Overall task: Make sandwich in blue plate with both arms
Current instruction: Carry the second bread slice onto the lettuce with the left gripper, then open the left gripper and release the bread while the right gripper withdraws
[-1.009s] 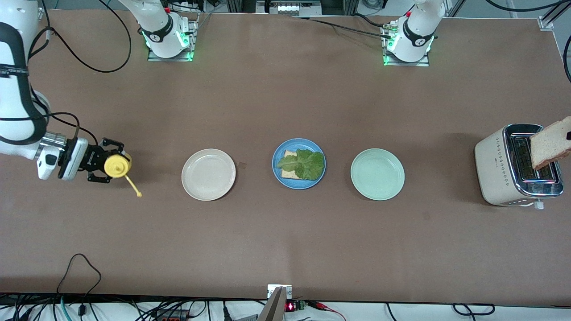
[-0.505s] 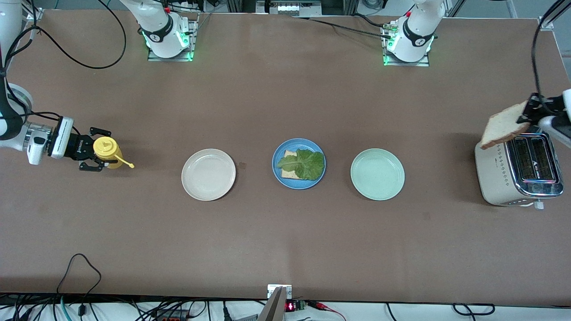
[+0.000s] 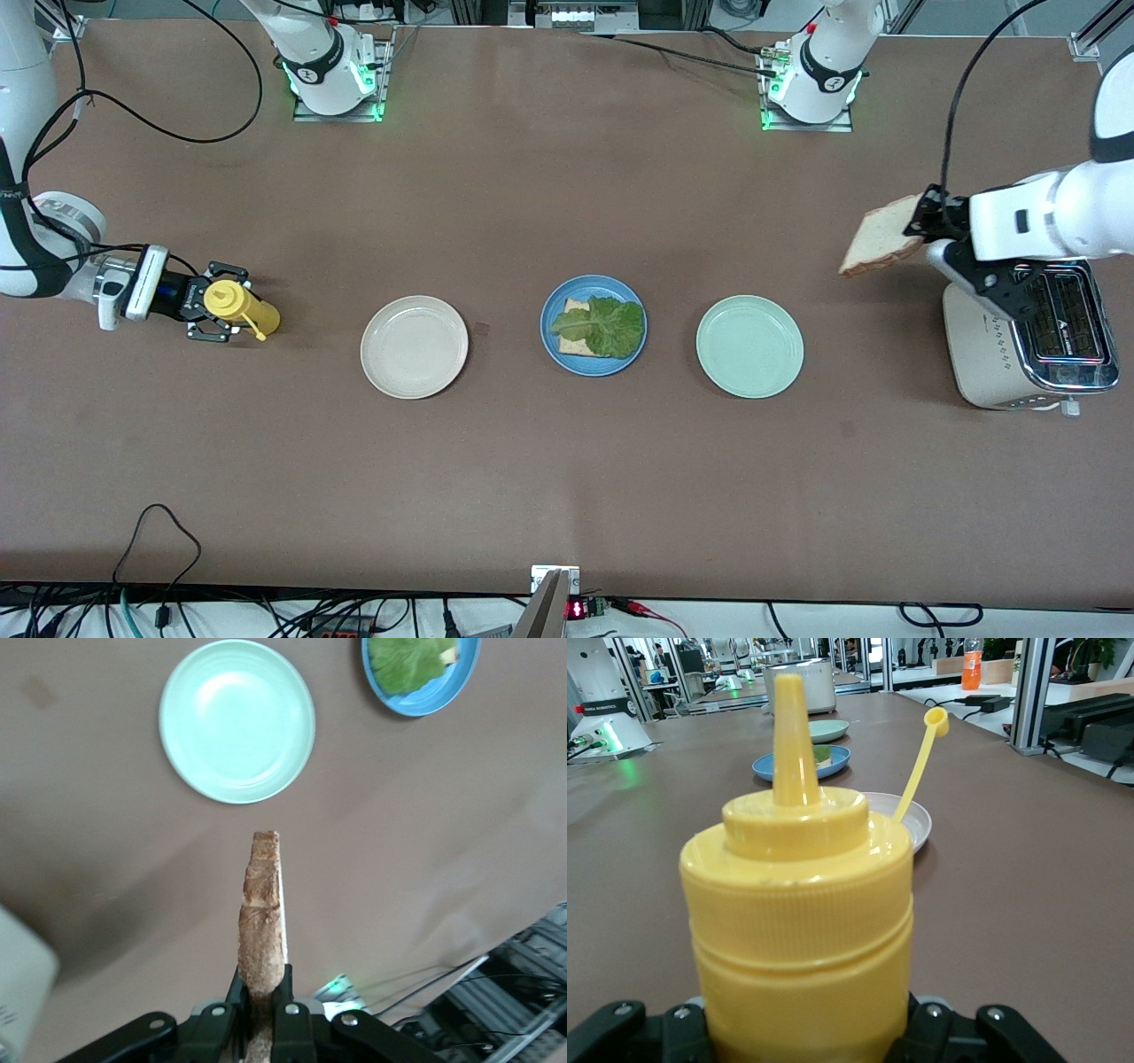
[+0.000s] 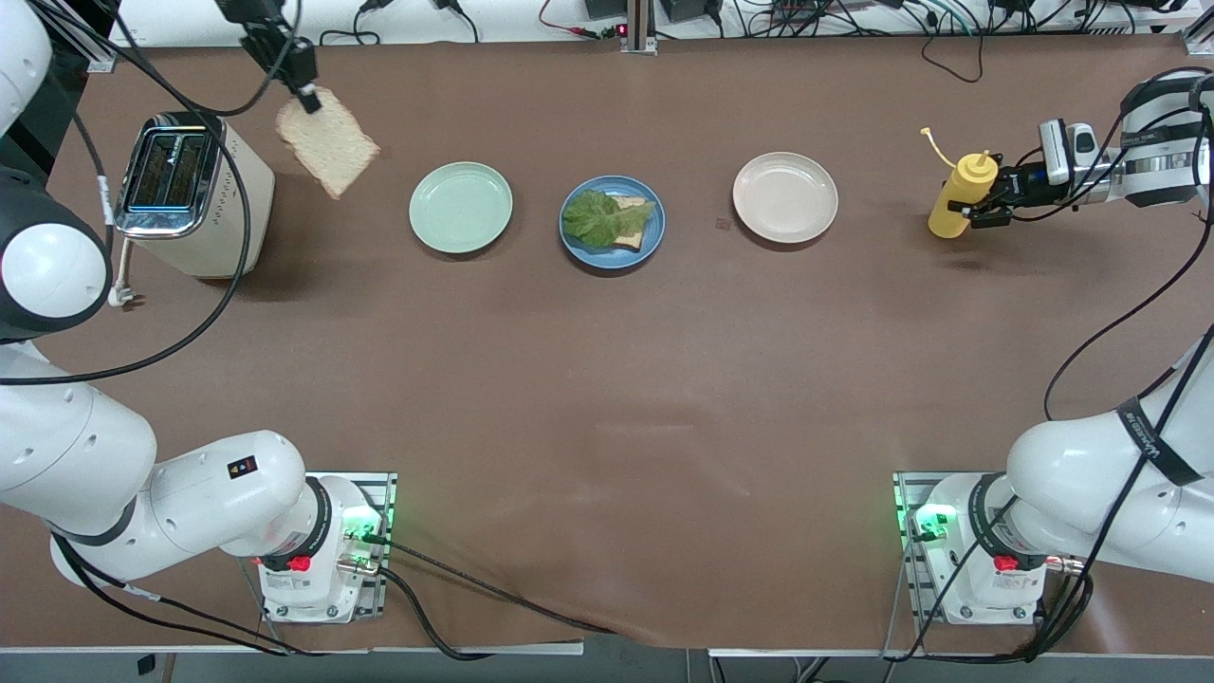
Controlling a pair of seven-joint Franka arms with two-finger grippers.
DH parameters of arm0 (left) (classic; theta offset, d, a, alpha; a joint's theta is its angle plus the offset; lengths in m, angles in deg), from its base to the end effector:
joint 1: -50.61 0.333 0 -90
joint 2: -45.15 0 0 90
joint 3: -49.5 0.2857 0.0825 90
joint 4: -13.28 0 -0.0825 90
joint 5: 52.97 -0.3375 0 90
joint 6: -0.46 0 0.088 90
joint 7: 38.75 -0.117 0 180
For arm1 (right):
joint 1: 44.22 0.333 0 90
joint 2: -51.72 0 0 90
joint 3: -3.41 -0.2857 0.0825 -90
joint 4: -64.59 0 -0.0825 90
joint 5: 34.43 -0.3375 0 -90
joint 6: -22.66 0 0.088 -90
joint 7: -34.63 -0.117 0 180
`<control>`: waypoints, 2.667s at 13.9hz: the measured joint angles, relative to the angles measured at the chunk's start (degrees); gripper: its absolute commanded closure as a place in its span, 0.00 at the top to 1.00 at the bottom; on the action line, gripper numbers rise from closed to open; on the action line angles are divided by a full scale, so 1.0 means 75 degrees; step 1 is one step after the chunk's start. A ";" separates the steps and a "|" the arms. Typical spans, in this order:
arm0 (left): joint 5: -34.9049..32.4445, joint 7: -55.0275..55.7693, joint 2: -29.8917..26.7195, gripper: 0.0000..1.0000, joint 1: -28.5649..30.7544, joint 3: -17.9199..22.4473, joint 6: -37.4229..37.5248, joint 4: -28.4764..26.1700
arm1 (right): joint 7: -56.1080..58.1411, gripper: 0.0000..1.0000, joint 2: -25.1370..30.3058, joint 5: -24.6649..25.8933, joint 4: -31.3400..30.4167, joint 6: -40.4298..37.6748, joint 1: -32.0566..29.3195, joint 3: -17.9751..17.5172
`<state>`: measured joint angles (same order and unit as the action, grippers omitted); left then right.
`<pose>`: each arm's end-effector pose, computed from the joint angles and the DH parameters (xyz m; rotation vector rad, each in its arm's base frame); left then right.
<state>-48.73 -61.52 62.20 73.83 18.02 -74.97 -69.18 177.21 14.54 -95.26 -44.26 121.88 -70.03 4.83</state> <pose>0.5334 -0.0528 0.4874 2.7163 -0.7756 -0.4928 0.4967 -0.1560 0.1605 -1.6781 -1.3444 -0.9910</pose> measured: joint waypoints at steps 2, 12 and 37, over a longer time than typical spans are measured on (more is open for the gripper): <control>0.0345 0.0330 0.0239 0.01 -0.0201 -0.0006 -0.0086 0.0001 | -0.0010 0.00 0.0000 -0.0003 0.0163 0.0000 -0.0109 -0.0003; 0.3221 0.0605 0.1794 0.01 -0.0345 0.0003 -0.1769 -0.0397 | -0.0025 1.00 -0.0258 -0.0135 0.0240 -0.0194 -0.0474 -0.0051; 0.5753 -0.3485 0.3862 1.00 -0.1880 0.0199 -0.6966 -0.2079 | -1.4476 1.00 0.2463 0.6315 0.2098 0.1359 0.3003 -0.0186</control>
<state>-5.58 -87.66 91.16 59.73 19.51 -127.22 -84.78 68.64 33.01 -47.90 -28.53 132.07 -47.51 3.44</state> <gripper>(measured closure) 0.300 0.000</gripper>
